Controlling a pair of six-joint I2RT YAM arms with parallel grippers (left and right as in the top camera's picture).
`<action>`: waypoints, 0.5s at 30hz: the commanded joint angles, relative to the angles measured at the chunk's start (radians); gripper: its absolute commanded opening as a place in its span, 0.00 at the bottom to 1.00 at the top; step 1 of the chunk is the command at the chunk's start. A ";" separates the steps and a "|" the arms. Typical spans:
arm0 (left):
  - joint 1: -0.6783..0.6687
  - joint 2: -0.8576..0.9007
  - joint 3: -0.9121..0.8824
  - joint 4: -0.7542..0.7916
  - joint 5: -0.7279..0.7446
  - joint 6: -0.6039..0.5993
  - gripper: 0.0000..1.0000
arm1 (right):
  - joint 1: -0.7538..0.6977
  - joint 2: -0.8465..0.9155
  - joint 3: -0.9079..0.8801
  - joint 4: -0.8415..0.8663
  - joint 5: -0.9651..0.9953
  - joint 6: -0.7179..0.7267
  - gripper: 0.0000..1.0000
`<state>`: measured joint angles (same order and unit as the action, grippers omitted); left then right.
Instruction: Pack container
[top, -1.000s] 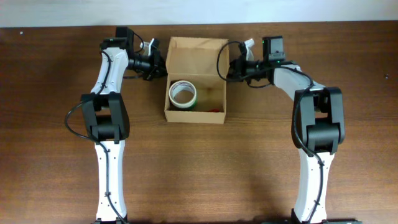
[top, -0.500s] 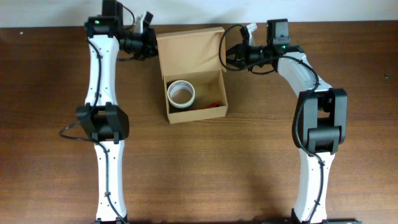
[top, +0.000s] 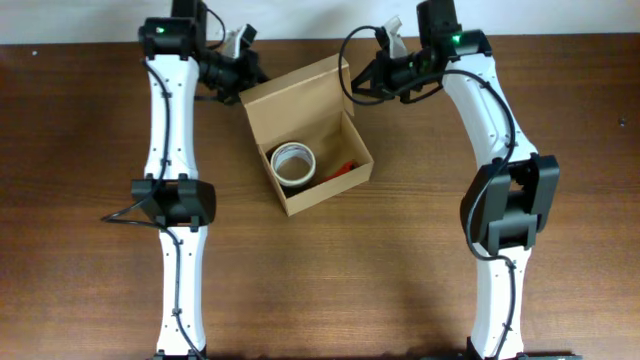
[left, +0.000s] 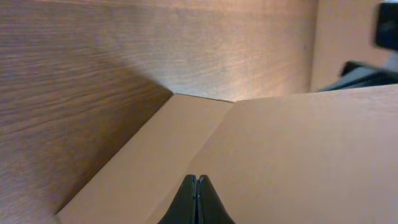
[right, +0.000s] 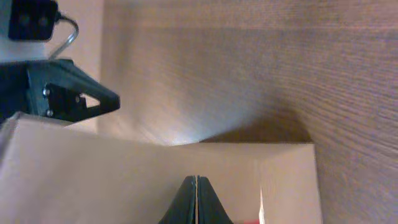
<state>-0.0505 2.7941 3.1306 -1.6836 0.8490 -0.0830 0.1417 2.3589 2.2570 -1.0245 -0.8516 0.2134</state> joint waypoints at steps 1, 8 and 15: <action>-0.042 -0.041 0.008 -0.004 -0.084 0.024 0.02 | 0.021 -0.053 0.075 -0.061 0.090 -0.114 0.04; -0.095 -0.116 0.008 -0.004 -0.188 0.001 0.01 | 0.033 -0.053 0.124 -0.103 0.110 -0.129 0.04; -0.135 -0.171 0.006 -0.004 -0.230 -0.036 0.01 | 0.035 -0.053 0.218 -0.233 0.202 -0.204 0.04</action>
<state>-0.1692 2.6904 3.1306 -1.6844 0.6712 -0.0952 0.1665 2.3505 2.4016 -1.2236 -0.7120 0.0769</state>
